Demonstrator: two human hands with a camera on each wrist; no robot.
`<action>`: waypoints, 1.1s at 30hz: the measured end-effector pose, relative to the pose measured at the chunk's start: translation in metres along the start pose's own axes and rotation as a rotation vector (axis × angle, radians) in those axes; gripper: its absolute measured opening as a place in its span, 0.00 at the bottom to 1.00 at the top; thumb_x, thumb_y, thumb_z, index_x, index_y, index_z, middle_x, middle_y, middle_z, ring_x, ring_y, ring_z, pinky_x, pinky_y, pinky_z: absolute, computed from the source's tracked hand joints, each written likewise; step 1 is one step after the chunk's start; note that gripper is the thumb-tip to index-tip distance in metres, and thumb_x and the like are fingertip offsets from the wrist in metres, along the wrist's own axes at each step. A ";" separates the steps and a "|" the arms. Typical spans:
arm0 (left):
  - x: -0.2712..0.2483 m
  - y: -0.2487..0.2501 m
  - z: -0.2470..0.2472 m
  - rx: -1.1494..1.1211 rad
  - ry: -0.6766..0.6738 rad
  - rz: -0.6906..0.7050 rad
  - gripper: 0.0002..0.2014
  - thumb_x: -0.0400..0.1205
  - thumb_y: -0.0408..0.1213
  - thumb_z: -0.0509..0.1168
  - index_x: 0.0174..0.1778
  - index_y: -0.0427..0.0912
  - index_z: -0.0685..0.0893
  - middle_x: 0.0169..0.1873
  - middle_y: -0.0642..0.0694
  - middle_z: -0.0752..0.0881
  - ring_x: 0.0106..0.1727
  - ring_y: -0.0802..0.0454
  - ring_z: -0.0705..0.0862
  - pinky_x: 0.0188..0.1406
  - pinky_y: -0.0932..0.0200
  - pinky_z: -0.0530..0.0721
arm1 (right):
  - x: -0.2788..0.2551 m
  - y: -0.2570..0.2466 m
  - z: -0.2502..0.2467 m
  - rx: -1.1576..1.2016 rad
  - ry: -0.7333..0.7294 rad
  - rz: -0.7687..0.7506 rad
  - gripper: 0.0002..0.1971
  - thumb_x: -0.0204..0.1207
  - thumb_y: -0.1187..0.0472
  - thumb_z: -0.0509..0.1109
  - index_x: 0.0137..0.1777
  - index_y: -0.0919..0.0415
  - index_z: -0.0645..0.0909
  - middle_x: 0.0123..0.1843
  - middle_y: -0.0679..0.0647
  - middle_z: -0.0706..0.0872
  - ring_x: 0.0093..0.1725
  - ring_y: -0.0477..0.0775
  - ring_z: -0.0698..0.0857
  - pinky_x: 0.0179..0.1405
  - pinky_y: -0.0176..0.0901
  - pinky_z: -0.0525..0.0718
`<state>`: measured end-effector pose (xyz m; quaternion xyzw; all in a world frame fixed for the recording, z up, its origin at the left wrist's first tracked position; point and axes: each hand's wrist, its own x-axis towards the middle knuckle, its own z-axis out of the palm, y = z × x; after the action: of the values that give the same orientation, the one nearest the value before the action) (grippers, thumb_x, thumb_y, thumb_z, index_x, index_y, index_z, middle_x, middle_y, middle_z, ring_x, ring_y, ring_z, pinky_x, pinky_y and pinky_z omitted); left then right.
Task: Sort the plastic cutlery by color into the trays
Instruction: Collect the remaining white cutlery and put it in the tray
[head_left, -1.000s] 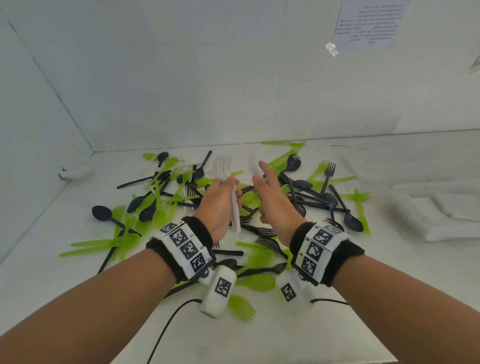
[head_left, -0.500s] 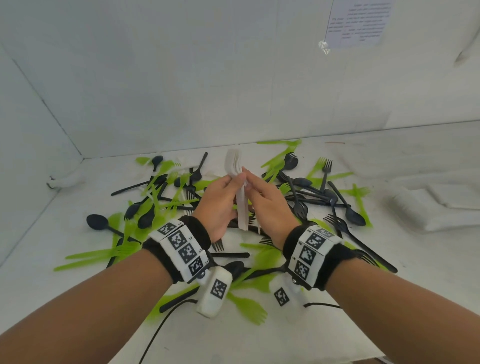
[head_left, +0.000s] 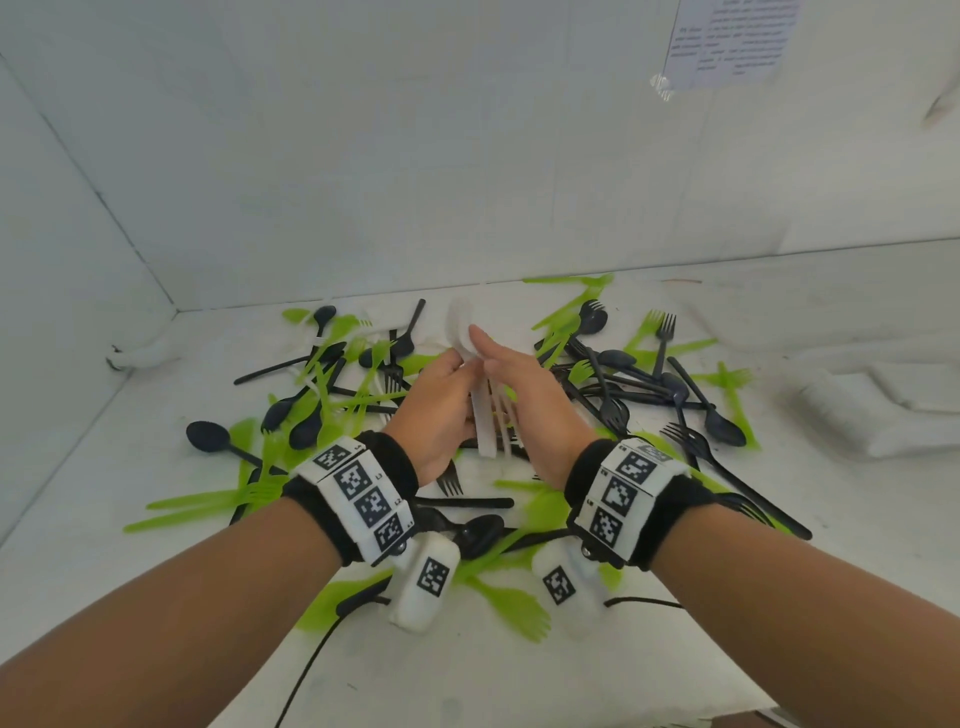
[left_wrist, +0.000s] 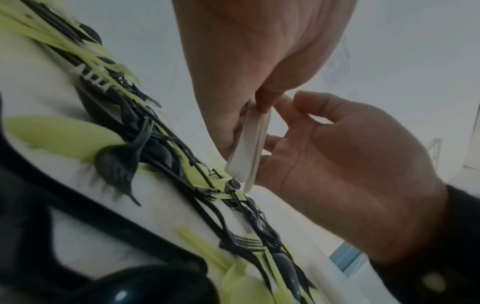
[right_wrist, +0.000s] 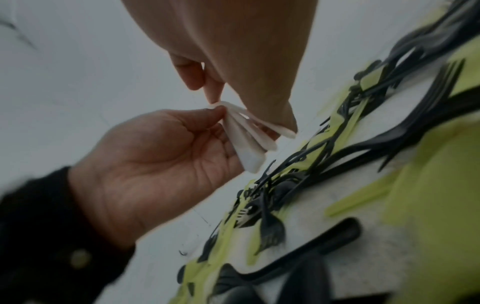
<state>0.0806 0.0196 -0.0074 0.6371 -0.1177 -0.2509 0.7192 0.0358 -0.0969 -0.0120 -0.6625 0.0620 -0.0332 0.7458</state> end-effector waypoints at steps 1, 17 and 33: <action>-0.001 -0.002 -0.001 -0.001 -0.010 -0.014 0.13 0.93 0.39 0.56 0.68 0.41 0.82 0.59 0.40 0.91 0.60 0.41 0.90 0.54 0.45 0.91 | 0.000 -0.001 0.000 0.061 -0.031 0.045 0.16 0.91 0.56 0.57 0.63 0.48 0.87 0.56 0.44 0.90 0.59 0.41 0.88 0.56 0.34 0.86; 0.001 -0.002 0.003 0.242 0.013 -0.100 0.04 0.83 0.28 0.58 0.50 0.40 0.73 0.44 0.38 0.74 0.29 0.50 0.70 0.27 0.54 0.69 | -0.001 0.009 -0.021 -0.371 0.153 -0.042 0.22 0.85 0.52 0.66 0.77 0.56 0.77 0.70 0.53 0.76 0.70 0.50 0.77 0.72 0.46 0.75; 0.043 0.008 0.161 1.357 -0.588 0.369 0.23 0.93 0.48 0.51 0.86 0.53 0.67 0.74 0.47 0.81 0.74 0.48 0.78 0.67 0.56 0.74 | -0.085 -0.050 -0.263 -1.414 0.278 -0.137 0.13 0.87 0.49 0.65 0.68 0.42 0.81 0.57 0.46 0.85 0.56 0.56 0.82 0.53 0.50 0.81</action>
<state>0.0405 -0.1398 0.0198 0.8164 -0.5375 -0.1585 0.1392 -0.0829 -0.3503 0.0113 -0.9784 0.1215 -0.1157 0.1204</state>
